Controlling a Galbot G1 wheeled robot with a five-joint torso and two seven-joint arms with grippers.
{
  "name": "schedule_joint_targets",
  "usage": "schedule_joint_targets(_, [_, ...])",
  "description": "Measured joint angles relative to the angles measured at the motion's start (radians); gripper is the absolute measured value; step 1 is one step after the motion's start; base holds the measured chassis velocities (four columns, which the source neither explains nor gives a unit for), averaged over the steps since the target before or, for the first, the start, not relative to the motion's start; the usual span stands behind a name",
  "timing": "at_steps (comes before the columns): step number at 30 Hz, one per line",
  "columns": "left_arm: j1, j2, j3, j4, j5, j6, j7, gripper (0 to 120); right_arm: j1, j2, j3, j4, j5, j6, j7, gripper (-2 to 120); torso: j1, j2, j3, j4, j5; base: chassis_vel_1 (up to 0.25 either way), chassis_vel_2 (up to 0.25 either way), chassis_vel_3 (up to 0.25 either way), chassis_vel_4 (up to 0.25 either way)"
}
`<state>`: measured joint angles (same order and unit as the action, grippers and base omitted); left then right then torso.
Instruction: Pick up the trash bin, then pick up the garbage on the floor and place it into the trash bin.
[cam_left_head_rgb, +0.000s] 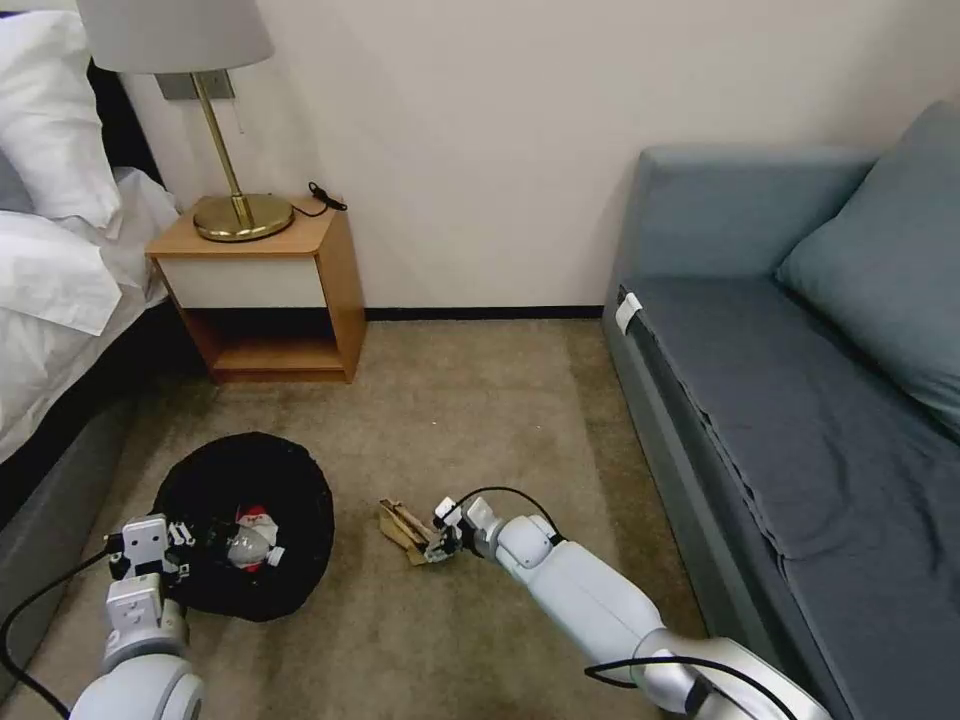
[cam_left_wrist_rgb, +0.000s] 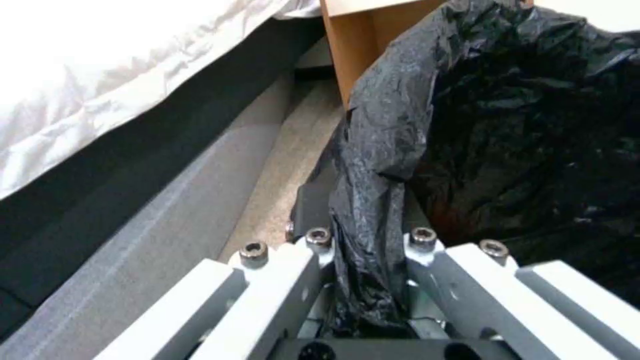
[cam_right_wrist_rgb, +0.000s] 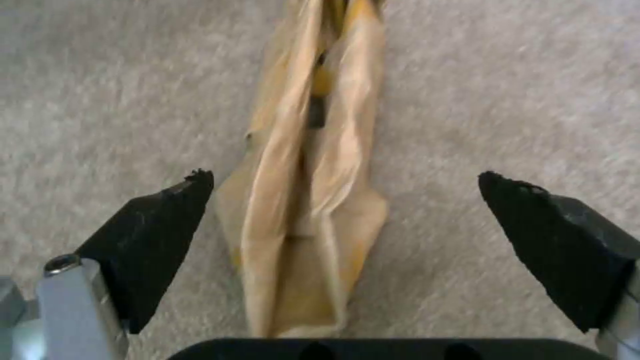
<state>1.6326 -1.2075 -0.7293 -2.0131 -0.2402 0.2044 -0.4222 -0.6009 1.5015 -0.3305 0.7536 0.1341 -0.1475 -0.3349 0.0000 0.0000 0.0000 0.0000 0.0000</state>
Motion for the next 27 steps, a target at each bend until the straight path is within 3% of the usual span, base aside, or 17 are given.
schedule_joint_targets(7, [0.001,-0.003,0.0,0.003,0.001,-0.001,0.0,4,-0.003,0.002,0.0,-0.011,-0.012,0.007,-0.011,95,0.0,0.0,0.0,0.0,-0.0001,0.0,0.0,0.0,0.0])
schedule_joint_targets(8, [0.002,-0.004,0.001,0.004,0.002,-0.001,0.0,4,-0.004,0.004,0.0,-0.016,-0.015,0.009,-0.013,84,0.0,0.0,0.0,0.0,0.0,0.0,0.0,0.0,0.0])
schedule_joint_targets(10, [0.002,-0.004,0.001,0.004,0.002,-0.001,0.0,4,-0.004,0.004,0.0,-0.016,-0.016,0.009,-0.013,84,0.0,0.0,0.0,0.0,-0.0001,0.0,0.0,0.0,0.0])
schedule_joint_targets(14, [0.002,-0.009,0.006,0.006,0.008,-0.003,0.0,4,-0.007,0.013,0.006,-0.036,-0.043,0.014,-0.036,61,0.0,0.0,0.0,0.0,-0.0001,0.0,0.0,0.0,0.0])
schedule_joint_targets(15, [0.002,-0.009,0.006,0.006,0.008,-0.003,0.0,4,-0.007,0.013,0.006,-0.036,-0.043,0.014,-0.036,61,0.0,0.0,0.0,0.0,-0.0001,0.0,0.0,0.0,0.0])
schedule_joint_targets(20, [0.018,-0.013,0.011,-0.028,0.007,-0.003,0.0,4,-0.025,0.019,0.02,-0.054,-0.098,0.033,-0.103,38,0.0,0.0,0.0,0.0,0.0,0.0,0.0,0.0,0.0])
schedule_joint_targets(22, [0.019,-0.013,0.011,-0.031,0.007,-0.003,0.001,4,-0.027,0.019,0.023,-0.054,-0.101,0.036,-0.107,36,0.0,0.0,0.0,0.0,0.0,0.0,0.0,0.0,0.0])
schedule_joint_targets(27, [0.0,-0.023,0.025,-0.023,0.021,-0.003,-0.002,4,-0.035,0.034,0.058,-0.091,-0.131,0.069,-0.111,16,0.0,0.0,0.0,0.0001,0.0,0.0,0.0,0.0,0.0])
